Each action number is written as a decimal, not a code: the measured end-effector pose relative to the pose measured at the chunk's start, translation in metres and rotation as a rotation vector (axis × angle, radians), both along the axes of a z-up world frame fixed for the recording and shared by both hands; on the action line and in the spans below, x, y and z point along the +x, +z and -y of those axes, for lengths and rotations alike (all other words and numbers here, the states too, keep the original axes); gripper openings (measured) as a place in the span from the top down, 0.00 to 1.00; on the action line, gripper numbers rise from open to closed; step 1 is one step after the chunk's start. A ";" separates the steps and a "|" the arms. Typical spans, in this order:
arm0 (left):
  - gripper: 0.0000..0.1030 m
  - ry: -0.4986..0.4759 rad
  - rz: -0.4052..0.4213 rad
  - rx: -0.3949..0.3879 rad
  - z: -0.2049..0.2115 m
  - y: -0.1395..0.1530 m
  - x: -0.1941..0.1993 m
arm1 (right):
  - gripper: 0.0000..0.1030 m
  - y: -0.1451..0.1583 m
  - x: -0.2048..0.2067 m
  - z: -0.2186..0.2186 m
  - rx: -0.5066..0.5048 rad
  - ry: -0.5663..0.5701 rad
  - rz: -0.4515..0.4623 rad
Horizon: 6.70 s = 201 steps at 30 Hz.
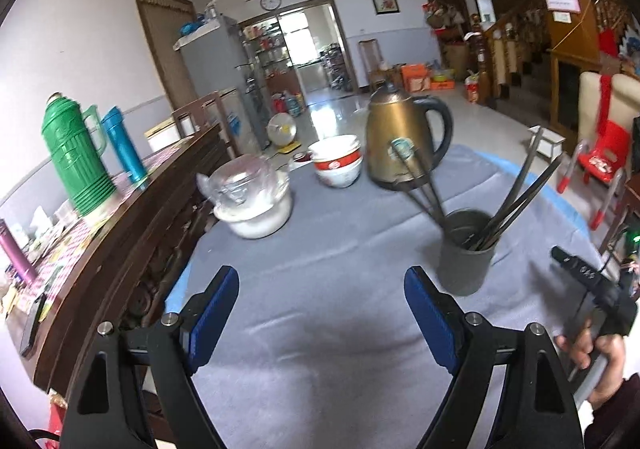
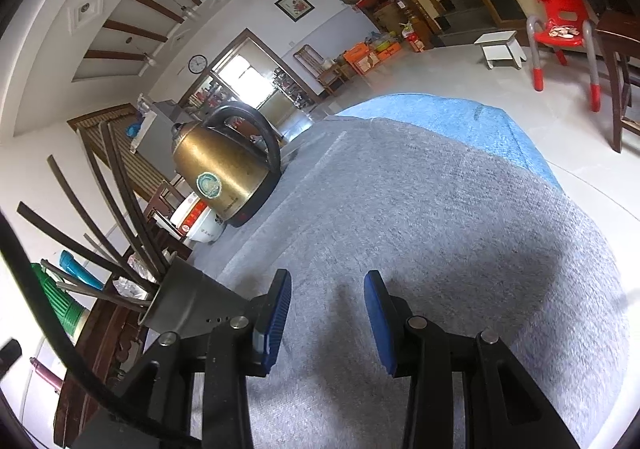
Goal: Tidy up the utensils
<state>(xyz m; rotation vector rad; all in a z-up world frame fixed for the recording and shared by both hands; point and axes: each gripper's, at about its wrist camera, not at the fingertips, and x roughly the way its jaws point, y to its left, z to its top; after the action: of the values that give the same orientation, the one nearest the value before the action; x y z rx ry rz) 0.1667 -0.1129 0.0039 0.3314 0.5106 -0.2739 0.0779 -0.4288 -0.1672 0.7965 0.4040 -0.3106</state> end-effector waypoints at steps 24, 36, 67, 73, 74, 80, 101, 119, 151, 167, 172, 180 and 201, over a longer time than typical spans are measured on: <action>0.13 0.086 -0.007 -0.041 -0.043 -0.016 -0.012 | 0.44 0.107 -0.025 -0.147 -0.355 0.199 -0.084; 0.09 0.114 0.042 -0.058 -0.052 -0.004 -0.040 | 0.38 0.171 -0.074 -0.194 -0.573 0.110 -0.081; 0.08 0.118 0.117 -0.090 -0.066 0.021 -0.089 | 0.37 0.191 -0.121 -0.215 -0.567 0.099 -0.075; 0.08 0.124 0.125 -0.095 -0.074 0.023 -0.092 | 0.37 0.191 -0.122 -0.217 -0.564 0.099 -0.073; 0.08 0.125 0.125 -0.096 -0.075 0.023 -0.092 | 0.37 0.191 -0.122 -0.218 -0.565 0.100 -0.074; 0.08 0.130 0.113 -0.109 -0.083 0.022 -0.089 | 0.36 0.193 -0.121 -0.225 -0.581 0.107 -0.076; 0.08 0.100 0.073 -0.141 -0.079 0.021 -0.059 | 0.36 0.202 -0.105 -0.231 -0.601 0.070 -0.108; 0.08 0.113 0.023 -0.093 -0.038 0.022 -0.049 | 0.36 0.198 -0.077 -0.193 -0.548 0.105 -0.143; 0.08 0.063 0.009 -0.113 -0.043 0.025 -0.006 | 0.36 0.193 -0.027 -0.196 -0.552 0.076 -0.195; 0.08 0.045 0.012 -0.140 -0.048 0.027 -0.008 | 0.36 0.197 -0.025 -0.202 -0.586 0.053 -0.210; 0.08 0.038 0.014 -0.139 -0.047 0.028 -0.009 | 0.36 0.197 -0.027 -0.202 -0.588 0.050 -0.212; 0.08 0.037 0.018 -0.139 -0.047 0.029 -0.009 | 0.36 0.196 -0.029 -0.202 -0.583 0.064 -0.210; 0.08 0.027 0.033 -0.151 -0.043 0.035 -0.012 | 0.36 0.202 -0.027 -0.207 -0.585 0.069 -0.191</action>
<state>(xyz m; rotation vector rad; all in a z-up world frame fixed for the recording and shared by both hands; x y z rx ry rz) 0.1550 -0.0698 0.0392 0.1818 0.4588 -0.2786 0.0513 -0.2215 0.0352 0.1799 0.4868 -0.4168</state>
